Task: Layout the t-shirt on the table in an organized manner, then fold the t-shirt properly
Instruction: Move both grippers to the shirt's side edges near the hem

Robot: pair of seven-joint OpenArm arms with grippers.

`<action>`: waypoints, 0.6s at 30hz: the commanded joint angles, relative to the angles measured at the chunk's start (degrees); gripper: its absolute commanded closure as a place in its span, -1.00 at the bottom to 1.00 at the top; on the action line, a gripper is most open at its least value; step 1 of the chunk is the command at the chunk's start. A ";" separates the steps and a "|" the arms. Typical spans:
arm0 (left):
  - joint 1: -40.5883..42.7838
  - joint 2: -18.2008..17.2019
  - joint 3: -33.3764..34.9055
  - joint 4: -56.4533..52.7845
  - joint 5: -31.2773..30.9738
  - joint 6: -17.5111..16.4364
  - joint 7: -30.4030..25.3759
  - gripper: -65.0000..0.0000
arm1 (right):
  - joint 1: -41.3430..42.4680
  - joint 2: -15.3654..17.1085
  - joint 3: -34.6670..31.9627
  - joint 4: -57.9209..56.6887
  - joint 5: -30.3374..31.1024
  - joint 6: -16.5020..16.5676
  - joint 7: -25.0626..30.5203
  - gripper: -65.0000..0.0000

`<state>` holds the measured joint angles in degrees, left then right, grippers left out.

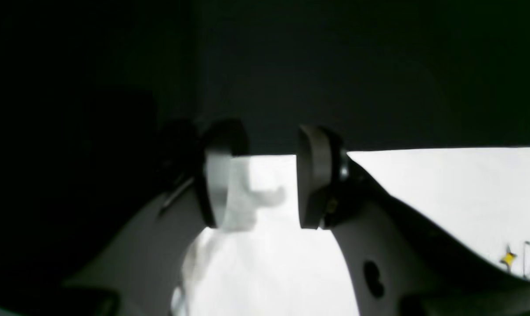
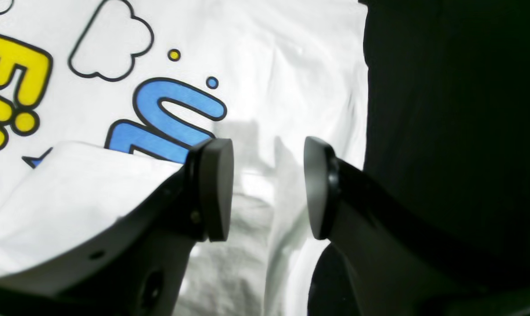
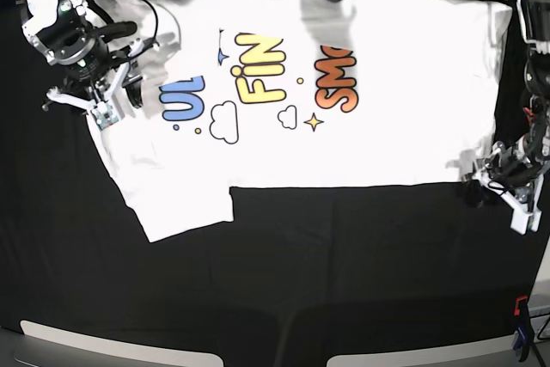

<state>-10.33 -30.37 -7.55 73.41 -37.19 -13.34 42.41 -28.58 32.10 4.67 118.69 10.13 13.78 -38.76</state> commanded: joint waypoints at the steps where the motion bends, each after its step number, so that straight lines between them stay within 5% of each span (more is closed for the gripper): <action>1: -2.27 -1.11 -0.39 -1.60 -0.33 -0.42 -1.40 0.29 | 0.15 0.74 0.55 0.72 -0.26 -0.17 2.16 0.22; 10: -10.73 -1.64 -0.39 -24.15 1.11 -8.26 -1.84 0.29 | 0.15 0.76 0.59 0.72 -0.31 -0.15 2.12 0.22; 18: -12.46 -5.29 -0.39 -27.36 1.07 -8.61 -3.65 0.29 | 0.15 0.76 0.59 0.72 -0.31 -0.13 1.90 0.22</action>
<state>-21.02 -34.52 -7.62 45.21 -35.55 -21.61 39.90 -28.60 32.08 4.69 118.65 10.11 13.78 -38.70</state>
